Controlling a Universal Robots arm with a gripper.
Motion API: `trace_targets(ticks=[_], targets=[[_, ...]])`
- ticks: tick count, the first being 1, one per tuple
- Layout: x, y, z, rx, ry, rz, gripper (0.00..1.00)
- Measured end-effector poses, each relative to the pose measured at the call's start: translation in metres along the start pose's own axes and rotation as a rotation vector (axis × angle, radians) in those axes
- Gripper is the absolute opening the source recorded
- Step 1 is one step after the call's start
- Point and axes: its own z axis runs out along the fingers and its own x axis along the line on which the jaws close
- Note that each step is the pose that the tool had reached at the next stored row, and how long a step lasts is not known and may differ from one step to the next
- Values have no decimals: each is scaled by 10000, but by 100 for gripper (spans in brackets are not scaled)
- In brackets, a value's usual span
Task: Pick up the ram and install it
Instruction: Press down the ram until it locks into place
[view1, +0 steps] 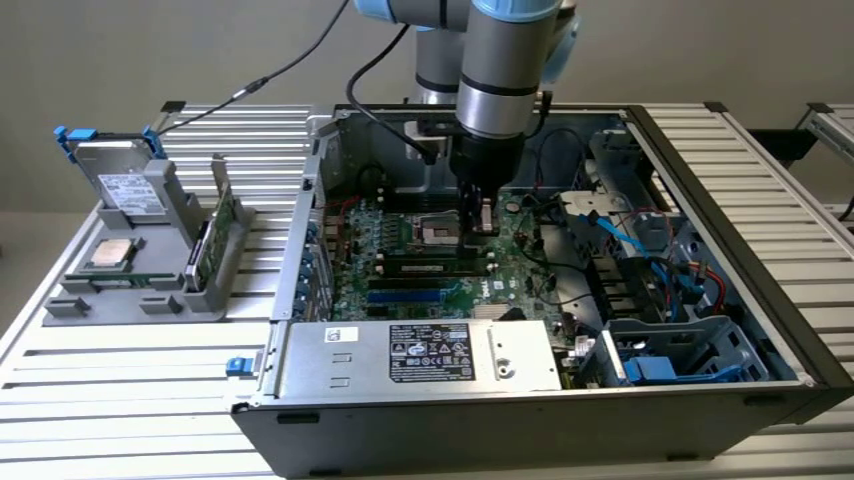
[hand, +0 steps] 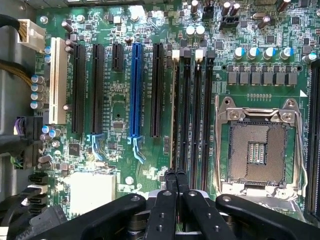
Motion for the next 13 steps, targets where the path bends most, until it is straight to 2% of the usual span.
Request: trace_targets(ticks=[3, 13], targets=[[0, 6, -25, 8, -14, 0, 10], [5, 81, -56, -1, 1, 0, 10]])
